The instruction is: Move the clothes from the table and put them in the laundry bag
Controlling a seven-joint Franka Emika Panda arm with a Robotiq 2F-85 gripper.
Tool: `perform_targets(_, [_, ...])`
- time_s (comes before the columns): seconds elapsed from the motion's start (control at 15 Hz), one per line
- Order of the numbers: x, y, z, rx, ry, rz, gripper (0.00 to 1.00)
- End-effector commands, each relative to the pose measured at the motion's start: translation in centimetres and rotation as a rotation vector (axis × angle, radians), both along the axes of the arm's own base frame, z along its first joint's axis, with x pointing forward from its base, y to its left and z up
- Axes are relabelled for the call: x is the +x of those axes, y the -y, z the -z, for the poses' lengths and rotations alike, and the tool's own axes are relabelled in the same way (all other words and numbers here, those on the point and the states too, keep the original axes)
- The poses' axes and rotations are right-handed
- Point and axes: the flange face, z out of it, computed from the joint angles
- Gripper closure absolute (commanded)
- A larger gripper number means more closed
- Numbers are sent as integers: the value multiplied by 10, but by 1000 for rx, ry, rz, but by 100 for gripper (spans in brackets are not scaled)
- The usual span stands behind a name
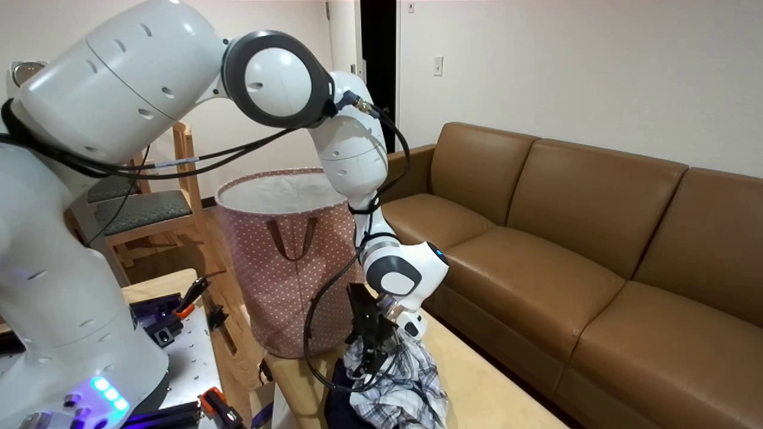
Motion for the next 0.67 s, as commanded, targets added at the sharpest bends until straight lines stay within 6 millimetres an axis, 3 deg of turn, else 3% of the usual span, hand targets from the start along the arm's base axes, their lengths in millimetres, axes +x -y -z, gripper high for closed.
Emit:
perform_targets(0.0, [8, -4, -5, -36, 85, -6, 0])
perform_targets(0.2, [19, -4, 11, -75, 173, -17, 0])
perform_targets(0.6, [14, 2, 41, -103, 234, -15, 0])
